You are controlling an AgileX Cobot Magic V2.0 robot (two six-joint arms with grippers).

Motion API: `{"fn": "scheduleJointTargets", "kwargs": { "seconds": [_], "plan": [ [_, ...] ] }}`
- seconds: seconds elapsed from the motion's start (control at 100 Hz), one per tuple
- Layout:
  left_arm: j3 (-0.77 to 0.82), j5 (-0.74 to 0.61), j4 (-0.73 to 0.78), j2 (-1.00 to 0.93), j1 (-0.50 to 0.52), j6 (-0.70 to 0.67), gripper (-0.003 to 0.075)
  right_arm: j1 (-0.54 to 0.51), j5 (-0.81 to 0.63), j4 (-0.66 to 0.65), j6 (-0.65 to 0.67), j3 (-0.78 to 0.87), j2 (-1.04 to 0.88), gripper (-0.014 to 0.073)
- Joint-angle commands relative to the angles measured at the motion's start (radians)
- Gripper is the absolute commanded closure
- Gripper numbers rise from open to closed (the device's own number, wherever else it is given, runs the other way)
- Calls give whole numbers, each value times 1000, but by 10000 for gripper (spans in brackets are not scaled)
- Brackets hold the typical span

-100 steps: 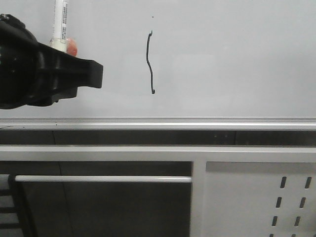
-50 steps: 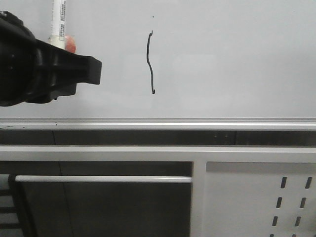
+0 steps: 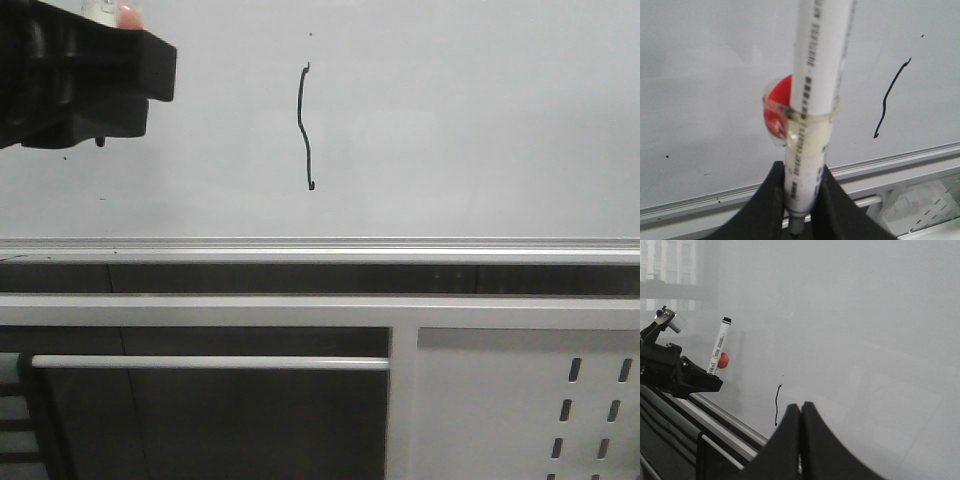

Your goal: Write number 1 on whiteboard

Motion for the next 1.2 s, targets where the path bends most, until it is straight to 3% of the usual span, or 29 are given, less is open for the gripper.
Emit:
{"fn": "scheduleJointTargets", "kwargs": {
  "seconds": [0.0, 0.18, 0.36, 0.45, 0.58, 0.69, 0.84, 1.19],
  "plan": [
    [-31, 29, 44, -32, 1, 19, 729, -7, -83, 3, -1, -21, -15, 665],
    [-31, 23, -198, -57, 1, 293, 729, -7, -83, 3, -1, -21, -15, 665],
    [-34, -78, -290, -145, 1, 520, 729, -7, -83, 3, -1, -21, -15, 665],
    [-36, -175, -393, -201, 1, 704, 730, -7, -83, 3, -1, -21, -15, 665],
    [-36, -295, -659, -271, 1, 1029, 738, -7, -83, 3, -1, -21, -15, 665],
    [-36, -384, -821, -304, 20, 1198, 738, -7, -83, 3, -1, -21, -15, 665],
    [-36, -597, -1201, -310, 112, 1555, 738, -7, -83, 3, -1, -21, -15, 665],
    [90, -988, -1672, -303, 211, 1927, 738, -7, -83, 3, -1, -21, -15, 665]
  ]
}}
